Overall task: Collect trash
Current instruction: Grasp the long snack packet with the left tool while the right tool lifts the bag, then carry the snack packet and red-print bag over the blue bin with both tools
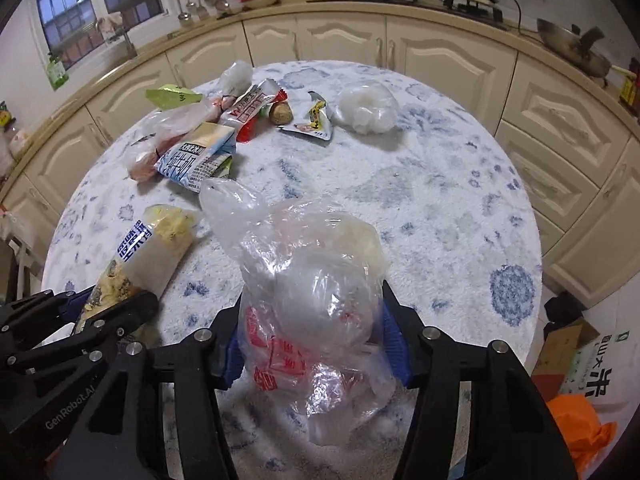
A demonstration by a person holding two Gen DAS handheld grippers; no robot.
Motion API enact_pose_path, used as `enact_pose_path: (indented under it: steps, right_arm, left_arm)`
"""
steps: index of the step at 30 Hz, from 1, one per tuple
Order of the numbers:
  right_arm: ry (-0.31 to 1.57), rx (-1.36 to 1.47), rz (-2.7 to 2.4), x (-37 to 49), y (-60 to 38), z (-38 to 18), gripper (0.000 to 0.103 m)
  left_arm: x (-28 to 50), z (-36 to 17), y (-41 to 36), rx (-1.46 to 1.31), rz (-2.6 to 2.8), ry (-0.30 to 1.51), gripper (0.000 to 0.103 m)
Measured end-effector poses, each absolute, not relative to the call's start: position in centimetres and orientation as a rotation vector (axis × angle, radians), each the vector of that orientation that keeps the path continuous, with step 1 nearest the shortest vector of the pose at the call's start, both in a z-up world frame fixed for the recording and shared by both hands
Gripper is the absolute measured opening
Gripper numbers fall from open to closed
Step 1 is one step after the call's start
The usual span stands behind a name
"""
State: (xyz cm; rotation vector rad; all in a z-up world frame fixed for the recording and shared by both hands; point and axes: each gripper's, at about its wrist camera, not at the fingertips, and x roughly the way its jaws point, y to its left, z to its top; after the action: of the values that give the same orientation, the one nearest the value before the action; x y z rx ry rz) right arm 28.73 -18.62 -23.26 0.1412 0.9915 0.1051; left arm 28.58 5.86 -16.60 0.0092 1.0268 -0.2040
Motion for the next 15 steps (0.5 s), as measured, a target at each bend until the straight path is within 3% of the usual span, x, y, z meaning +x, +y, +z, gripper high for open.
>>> enact_pose_path:
  steps: [15]
  right_arm:
    - [0.983, 0.248, 0.008, 26.3, -24.4, -23.0, 0.055]
  left_arm:
    - [28.0, -15.4, -0.5, 0.096, -0.336, 1.004, 0.024]
